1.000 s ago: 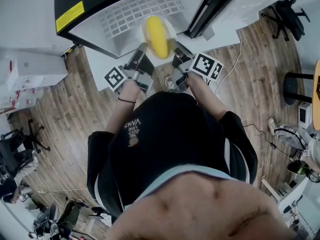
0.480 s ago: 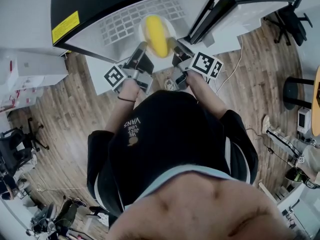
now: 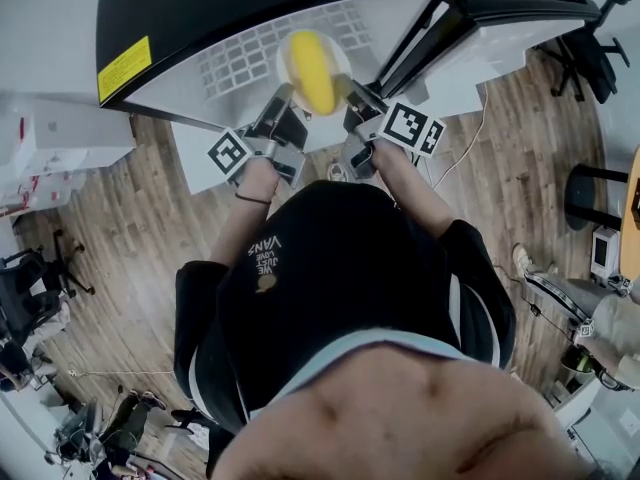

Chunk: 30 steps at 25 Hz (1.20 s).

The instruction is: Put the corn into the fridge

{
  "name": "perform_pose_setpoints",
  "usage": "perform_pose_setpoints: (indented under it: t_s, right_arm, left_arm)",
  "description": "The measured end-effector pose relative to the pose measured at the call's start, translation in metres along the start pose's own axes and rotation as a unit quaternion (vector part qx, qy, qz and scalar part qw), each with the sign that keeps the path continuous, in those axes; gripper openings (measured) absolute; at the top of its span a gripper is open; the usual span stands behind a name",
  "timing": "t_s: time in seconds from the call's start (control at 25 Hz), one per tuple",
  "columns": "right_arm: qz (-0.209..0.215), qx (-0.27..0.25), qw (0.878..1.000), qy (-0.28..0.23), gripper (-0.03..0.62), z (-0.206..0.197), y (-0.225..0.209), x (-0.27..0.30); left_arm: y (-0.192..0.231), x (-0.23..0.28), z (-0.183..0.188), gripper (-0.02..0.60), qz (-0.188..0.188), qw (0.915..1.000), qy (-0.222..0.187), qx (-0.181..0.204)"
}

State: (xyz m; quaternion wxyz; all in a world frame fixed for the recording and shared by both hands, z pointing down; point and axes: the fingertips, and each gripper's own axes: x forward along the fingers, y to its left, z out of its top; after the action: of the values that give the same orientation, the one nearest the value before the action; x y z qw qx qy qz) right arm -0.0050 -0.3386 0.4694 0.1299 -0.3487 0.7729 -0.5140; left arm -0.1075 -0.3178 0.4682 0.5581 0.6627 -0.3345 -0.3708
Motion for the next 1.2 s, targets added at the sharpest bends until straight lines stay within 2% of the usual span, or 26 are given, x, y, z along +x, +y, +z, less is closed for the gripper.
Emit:
perform_pose_setpoints:
  t_s: [0.44, 1.2]
  right_arm:
    - [0.005, 0.005, 1.000, 0.010, 0.029, 0.012, -0.005, 0.012]
    - [0.015, -0.002, 1.000, 0.020, 0.032, 0.027, -0.002, 0.032]
  left_arm:
    - [0.002, 0.012, 0.006, 0.037, -0.003, 0.9998, -0.016, -0.013]
    - [0.003, 0.022, 0.018, 0.037, -0.001, 0.9935, -0.068, -0.091]
